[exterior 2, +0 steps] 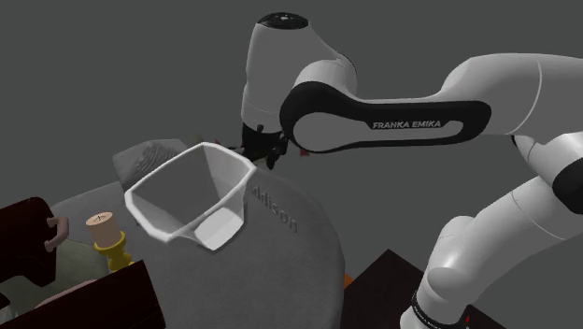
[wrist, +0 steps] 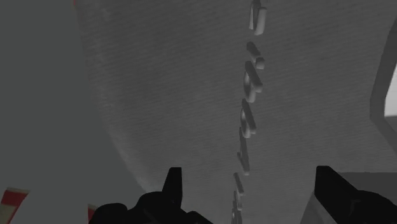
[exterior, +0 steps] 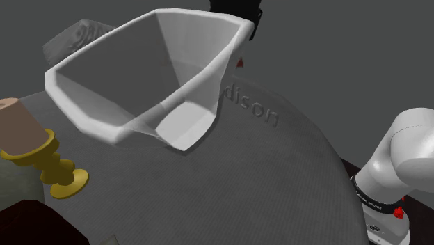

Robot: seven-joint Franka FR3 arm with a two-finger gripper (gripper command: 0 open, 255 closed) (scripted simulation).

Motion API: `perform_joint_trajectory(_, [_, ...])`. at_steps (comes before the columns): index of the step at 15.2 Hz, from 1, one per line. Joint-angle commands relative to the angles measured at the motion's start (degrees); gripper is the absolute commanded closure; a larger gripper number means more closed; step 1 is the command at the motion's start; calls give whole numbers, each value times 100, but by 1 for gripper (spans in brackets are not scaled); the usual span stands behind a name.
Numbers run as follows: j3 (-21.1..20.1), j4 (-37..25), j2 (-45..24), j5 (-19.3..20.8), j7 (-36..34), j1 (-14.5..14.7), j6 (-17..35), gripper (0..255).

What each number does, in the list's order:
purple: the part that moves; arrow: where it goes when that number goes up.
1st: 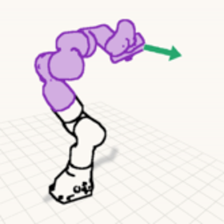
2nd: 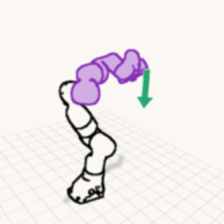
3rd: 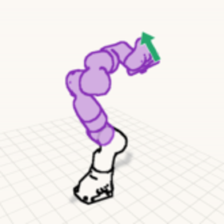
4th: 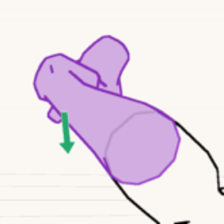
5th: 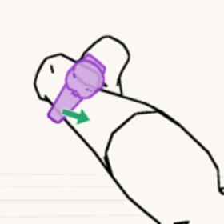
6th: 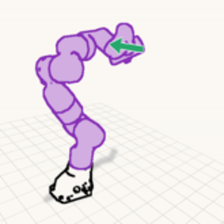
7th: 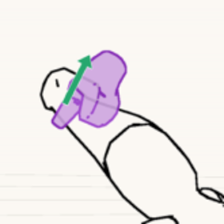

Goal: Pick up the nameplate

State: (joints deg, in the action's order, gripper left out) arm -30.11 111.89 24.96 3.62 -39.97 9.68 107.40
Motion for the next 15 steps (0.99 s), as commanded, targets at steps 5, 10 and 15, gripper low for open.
perform_joint_trajectory(5, [-52,445,42,6,-94,25,425,0])
perform_joint_trajectory(10, [-60,576,55,4,-114,33,544,255])
perform_joint_trajectory(15, [-58,581,60,1,-113,34,543,255])
